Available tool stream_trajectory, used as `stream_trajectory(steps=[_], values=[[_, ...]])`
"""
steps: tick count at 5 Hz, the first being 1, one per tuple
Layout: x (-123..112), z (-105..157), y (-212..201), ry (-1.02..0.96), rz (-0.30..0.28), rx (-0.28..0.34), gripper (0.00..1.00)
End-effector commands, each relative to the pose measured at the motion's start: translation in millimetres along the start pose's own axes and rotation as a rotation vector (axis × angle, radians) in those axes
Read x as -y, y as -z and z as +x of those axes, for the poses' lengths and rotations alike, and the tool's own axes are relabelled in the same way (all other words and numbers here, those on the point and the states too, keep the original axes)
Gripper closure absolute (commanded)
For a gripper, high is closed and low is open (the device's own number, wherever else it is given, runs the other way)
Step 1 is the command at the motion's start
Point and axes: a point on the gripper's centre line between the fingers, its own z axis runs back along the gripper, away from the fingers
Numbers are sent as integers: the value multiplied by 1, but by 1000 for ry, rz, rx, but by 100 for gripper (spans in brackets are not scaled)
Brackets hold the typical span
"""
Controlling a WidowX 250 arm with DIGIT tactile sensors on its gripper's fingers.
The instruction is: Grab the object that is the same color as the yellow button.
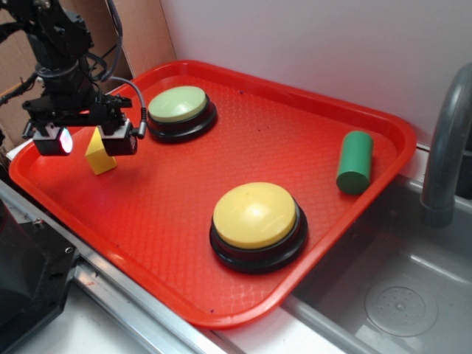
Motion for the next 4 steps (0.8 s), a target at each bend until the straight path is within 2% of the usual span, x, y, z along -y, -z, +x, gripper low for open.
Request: stream_trajectory(steps=[1, 2, 3, 4], values=[[-2, 16, 12, 2, -41, 53, 0], [-2, 18, 19, 3, -28, 51, 0], [-2, 18, 20, 1, -33, 58, 72], [-8, 18, 10, -1, -66, 63, 100]])
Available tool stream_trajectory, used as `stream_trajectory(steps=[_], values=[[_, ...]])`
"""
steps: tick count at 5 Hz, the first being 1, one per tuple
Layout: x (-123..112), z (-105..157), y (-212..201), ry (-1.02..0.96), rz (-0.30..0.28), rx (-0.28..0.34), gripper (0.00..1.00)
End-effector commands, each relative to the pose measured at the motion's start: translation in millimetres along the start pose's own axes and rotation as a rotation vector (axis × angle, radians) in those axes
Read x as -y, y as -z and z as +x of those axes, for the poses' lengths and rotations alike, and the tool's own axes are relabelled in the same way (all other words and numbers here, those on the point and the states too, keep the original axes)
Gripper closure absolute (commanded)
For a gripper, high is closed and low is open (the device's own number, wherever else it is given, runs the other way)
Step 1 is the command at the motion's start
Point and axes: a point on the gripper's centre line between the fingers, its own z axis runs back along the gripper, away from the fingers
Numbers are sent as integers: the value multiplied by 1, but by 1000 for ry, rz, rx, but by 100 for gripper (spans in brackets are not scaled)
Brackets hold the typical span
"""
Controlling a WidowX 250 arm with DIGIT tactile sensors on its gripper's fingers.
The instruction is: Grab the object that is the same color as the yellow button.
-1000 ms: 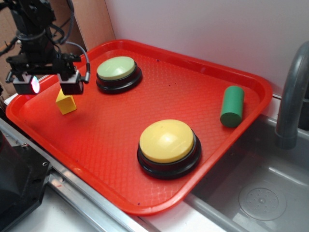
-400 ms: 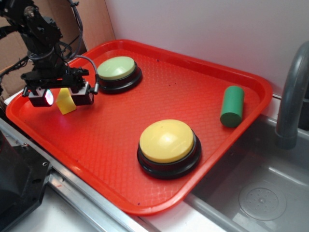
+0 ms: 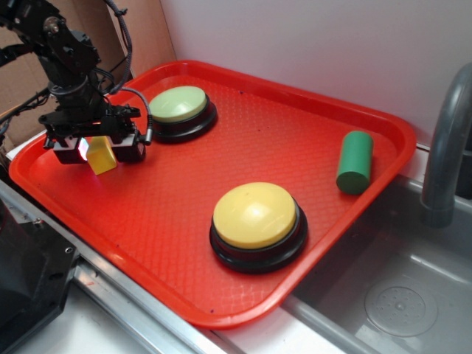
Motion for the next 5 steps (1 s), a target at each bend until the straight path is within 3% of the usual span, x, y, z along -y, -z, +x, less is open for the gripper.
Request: stream_trajectory(steps=[1, 2, 3, 5], values=[[-19, 9, -43, 61, -48, 13, 100], [-20, 11, -89, 113, -11, 31, 100], [-1, 3, -135, 143, 35, 16, 100], [54, -10, -186, 291, -69, 35, 100]])
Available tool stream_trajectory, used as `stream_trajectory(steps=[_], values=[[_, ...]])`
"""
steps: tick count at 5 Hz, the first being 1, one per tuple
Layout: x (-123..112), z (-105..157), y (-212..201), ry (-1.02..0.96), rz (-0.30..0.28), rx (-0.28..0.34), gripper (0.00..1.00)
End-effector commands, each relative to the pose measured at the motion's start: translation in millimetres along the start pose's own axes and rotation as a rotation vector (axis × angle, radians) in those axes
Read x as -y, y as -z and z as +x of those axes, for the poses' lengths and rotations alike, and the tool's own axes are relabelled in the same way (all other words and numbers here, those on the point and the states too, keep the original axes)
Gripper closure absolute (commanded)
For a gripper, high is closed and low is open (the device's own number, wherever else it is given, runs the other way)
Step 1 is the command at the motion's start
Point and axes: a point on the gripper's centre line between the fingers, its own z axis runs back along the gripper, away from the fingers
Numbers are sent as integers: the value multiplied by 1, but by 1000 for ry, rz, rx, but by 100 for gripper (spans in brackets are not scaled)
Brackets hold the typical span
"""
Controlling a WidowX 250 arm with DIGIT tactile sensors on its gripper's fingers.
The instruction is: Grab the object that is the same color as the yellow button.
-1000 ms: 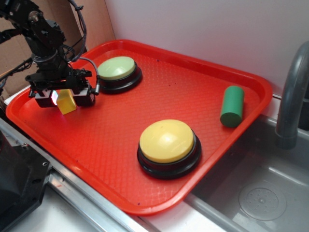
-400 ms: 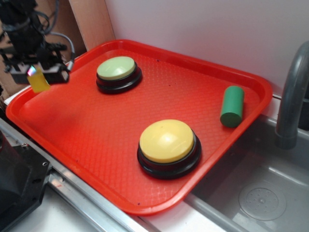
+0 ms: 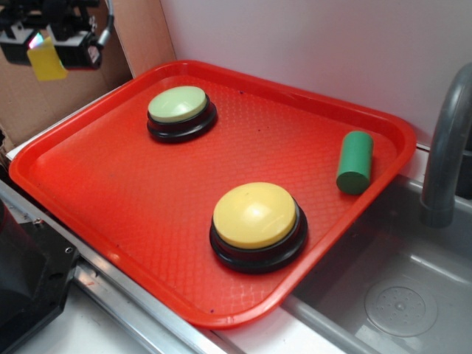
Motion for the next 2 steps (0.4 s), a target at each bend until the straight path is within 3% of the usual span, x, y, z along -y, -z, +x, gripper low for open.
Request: stream_trajectory(steps=[1, 2], values=[[36, 6, -32, 78, -67, 38, 100], [30, 7, -26, 43, -16, -9, 100]])
